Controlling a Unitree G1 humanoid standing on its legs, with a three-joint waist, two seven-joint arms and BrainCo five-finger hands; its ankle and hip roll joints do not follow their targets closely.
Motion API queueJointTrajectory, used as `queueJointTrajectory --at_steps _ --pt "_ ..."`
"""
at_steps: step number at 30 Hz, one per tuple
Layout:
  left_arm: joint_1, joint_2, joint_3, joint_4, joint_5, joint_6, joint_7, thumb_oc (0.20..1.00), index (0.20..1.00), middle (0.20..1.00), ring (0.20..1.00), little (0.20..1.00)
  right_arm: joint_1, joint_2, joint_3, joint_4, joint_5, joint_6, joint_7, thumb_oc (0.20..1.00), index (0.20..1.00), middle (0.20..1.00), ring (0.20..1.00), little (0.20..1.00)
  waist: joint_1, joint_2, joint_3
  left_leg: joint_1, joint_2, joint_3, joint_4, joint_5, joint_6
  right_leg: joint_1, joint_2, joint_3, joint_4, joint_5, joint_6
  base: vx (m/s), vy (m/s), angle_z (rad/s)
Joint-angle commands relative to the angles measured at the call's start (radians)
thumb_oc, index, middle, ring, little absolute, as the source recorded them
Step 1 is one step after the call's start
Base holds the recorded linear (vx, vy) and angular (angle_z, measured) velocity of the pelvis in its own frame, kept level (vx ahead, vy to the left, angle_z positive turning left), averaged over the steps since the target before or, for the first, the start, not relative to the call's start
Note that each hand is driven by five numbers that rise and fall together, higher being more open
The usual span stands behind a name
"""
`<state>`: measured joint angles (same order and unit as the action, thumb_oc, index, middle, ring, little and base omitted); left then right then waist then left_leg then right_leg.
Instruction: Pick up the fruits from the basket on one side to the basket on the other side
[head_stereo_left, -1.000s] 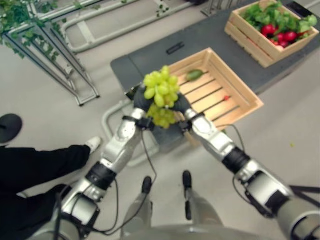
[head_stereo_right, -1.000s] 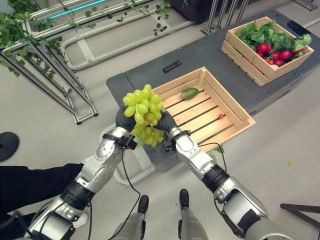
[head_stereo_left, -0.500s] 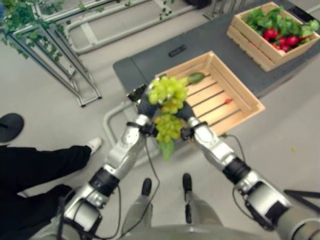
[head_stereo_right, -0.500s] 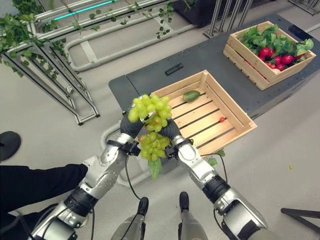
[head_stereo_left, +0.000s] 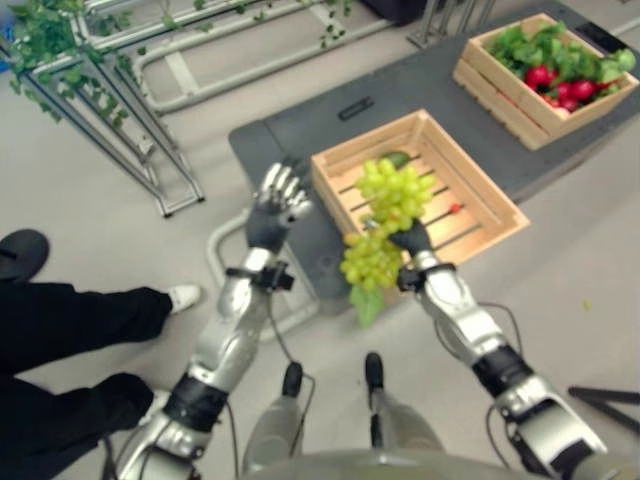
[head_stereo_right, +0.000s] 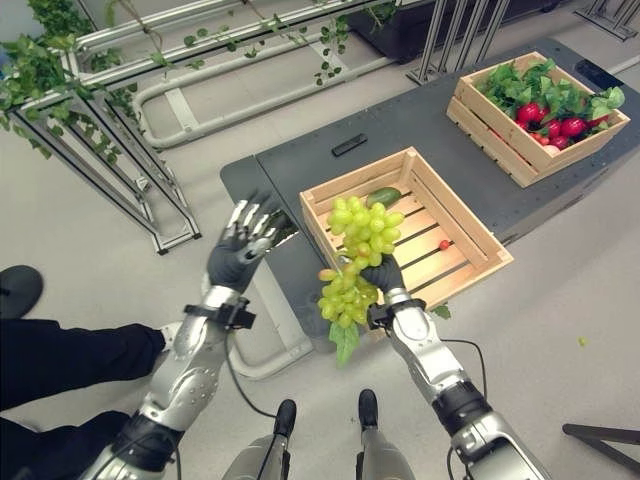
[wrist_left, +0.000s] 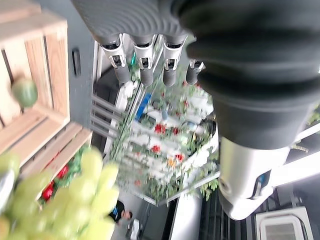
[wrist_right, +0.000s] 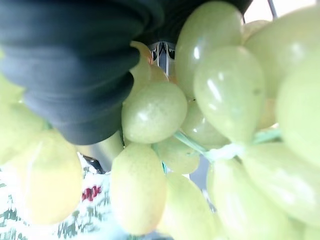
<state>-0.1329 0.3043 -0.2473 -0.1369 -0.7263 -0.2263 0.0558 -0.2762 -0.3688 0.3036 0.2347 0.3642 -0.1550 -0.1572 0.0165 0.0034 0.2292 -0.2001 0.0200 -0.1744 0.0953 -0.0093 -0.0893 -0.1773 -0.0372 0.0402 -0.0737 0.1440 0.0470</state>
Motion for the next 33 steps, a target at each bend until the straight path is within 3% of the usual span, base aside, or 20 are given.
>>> queueJointTrajectory --at_steps 1,13,16,17,20,23,26,32,33 --pt "0.045 0.037 0.026 -0.022 0.05 -0.063 -0.036 1.0 1.0 1.0 1.0 1.0 0.038 0.001 -0.072 -0.108 -0.038 -0.103 0.024 0.2 0.2 0.2 0.2 0.2 0.013 -0.048 -0.104 -0.051 -0.026 0.042 0.045 -0.027 0.002 0.035 0.018 -0.003 0.089 -0.212 0.014 0.01 -0.051 0.08" --pt "0.196 0.014 0.139 0.134 0.167 -0.062 -0.05 1.0 1.0 1.0 1.0 1.0 0.299 -0.047 -0.287 -0.222 -0.125 -0.134 0.046 0.2 0.2 0.2 0.2 0.2 -0.024 -0.057 -0.097 -0.072 -0.03 0.046 0.11 -0.036 -0.01 0.053 0.031 -0.021 0.08 -0.214 0.005 -0.02 -0.044 0.04" --pt "0.211 0.017 0.149 0.157 0.204 -0.063 -0.055 1.0 1.0 1.0 1.0 1.0 0.336 -0.058 -0.329 -0.229 -0.138 -0.138 0.041 0.2 0.2 0.2 0.2 0.2 -0.04 -0.085 -0.089 -0.057 -0.077 0.039 0.227 -0.135 0.007 0.029 0.015 -0.014 0.094 -0.195 0.008 -0.08 0.01 0.07" --pt "0.214 0.015 0.153 0.166 0.208 -0.064 -0.054 1.0 1.0 1.0 1.0 1.0 0.349 -0.059 -0.343 -0.229 -0.135 -0.14 0.044 0.2 0.2 0.2 0.2 0.2 -0.042 -0.091 -0.084 -0.037 -0.11 0.019 0.301 -0.204 0.025 0.028 0.018 -0.006 0.097 -0.191 0.009 -0.09 0.028 0.06" --pt "0.226 0.012 0.172 0.173 0.215 -0.064 -0.061 1.0 1.0 1.0 1.0 1.0 0.376 -0.043 -0.367 -0.236 -0.128 -0.143 0.054 0.2 0.2 0.2 0.2 0.2 -0.056 -0.096 -0.095 0.033 -0.205 -0.072 0.361 -0.235 0.063 -0.001 0.046 0.033 0.102 -0.167 0.011 -0.03 0.082 -0.34" --pt "0.243 -0.004 0.184 0.185 0.227 -0.066 -0.052 1.0 1.0 1.0 1.0 1.0 0.412 -0.033 -0.392 -0.232 -0.123 -0.139 0.057 0.2 0.2 0.2 0.2 0.2 -0.081 -0.09 -0.107 0.094 -0.197 -0.135 0.295 -0.281 0.087 -0.023 0.054 0.068 0.114 -0.145 0.023 0.0 0.128 -0.3" --pt "0.253 -0.002 0.186 0.2 0.239 -0.064 -0.055 1.0 1.0 1.0 1.0 1.0 0.444 -0.014 -0.407 -0.232 -0.117 -0.135 0.064 0.2 0.2 0.2 0.2 0.2 -0.1 -0.097 -0.129 0.139 -0.189 -0.149 0.199 -0.28 0.09 -0.039 0.055 0.083 0.105 -0.116 0.043 -0.07 0.135 0.01" --pt "0.247 0.029 0.189 0.2 0.274 -0.073 -0.046 1.0 1.0 1.0 1.0 1.0 0.452 0.014 -0.414 -0.228 -0.088 -0.137 0.068 0.2 0.2 0.2 0.2 0.2 -0.118 -0.12 -0.119 0.134 -0.175 -0.125 0.073 -0.224 0.107 -0.093 0.054 0.142 0.069 -0.038 0.095 -0.21 0.148 -0.18" --pt "0.227 0.047 0.188 0.207 0.279 -0.077 -0.037 1.0 1.0 1.0 1.0 1.0 0.44 0.02 -0.409 -0.229 -0.084 -0.138 0.065 0.2 0.2 0.2 0.2 0.2 -0.128 -0.129 -0.109 0.112 -0.163 -0.119 0.023 -0.174 0.112 -0.132 0.054 0.173 0.056 0.0 0.132 -0.35 0.182 -0.36"
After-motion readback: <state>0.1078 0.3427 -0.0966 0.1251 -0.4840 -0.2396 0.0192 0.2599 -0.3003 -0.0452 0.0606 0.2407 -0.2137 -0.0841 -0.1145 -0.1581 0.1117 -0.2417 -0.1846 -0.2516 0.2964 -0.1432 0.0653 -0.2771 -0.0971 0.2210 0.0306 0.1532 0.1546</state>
